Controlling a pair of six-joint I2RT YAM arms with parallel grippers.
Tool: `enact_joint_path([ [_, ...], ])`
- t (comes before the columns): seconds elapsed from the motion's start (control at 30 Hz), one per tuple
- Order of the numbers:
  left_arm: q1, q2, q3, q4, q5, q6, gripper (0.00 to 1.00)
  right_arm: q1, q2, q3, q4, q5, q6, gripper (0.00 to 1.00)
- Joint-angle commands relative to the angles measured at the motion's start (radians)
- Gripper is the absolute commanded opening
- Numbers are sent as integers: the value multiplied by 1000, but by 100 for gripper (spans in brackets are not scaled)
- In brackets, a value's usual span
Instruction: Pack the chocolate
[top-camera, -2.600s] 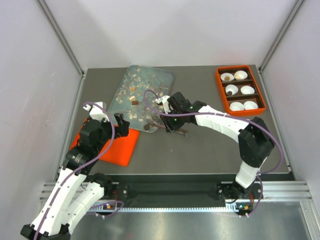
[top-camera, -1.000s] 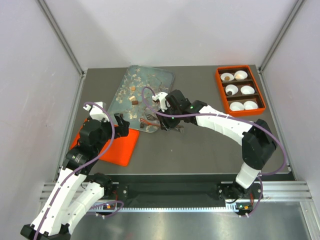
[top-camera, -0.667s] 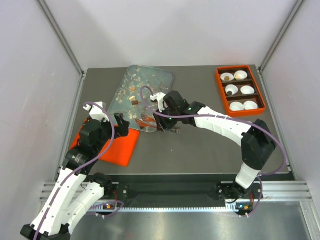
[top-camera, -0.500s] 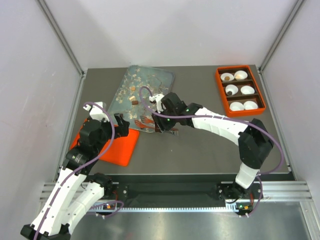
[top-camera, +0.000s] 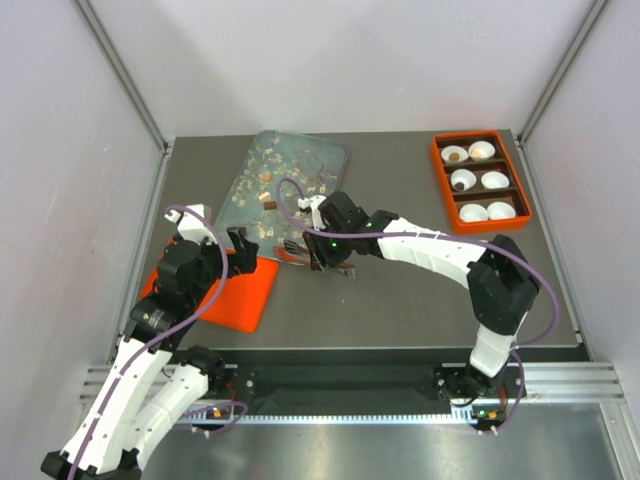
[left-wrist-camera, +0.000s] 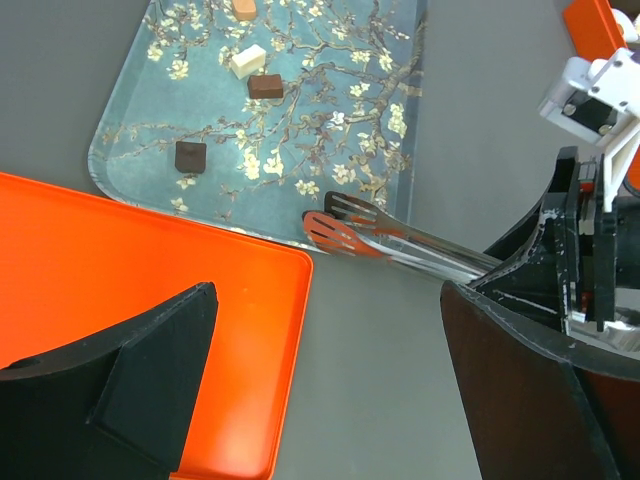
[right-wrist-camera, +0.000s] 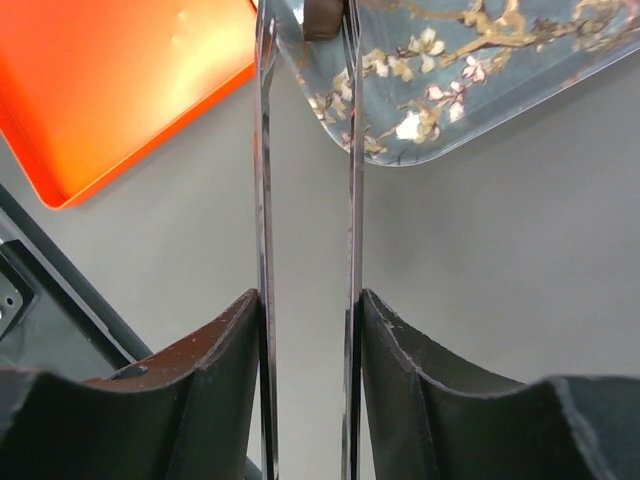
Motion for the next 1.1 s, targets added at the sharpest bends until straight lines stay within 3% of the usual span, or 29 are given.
enact_joint_path([
  [0.0,-4,-9,4,17,-13,7,98,26,10,-3,43,-14,17,41],
  [0.17,-4,-11,4,19,-12,7,98,26,12,18,20,9,9,39],
  [0.4,-4,-12,4,19,-12,8,98,21,-2,59,-9,54,2,25],
  [0.7,-4,-16,2,19,-12,8,98,-63,-89,121,-37,61,-18,22],
  [0.9,-4,-17,2,19,-4,8,98,-279,-229,89,-78,83,-52,22],
  [1.07,-4,-17,1,22,2,8,98,-531,-324,78,-113,149,-78,22],
])
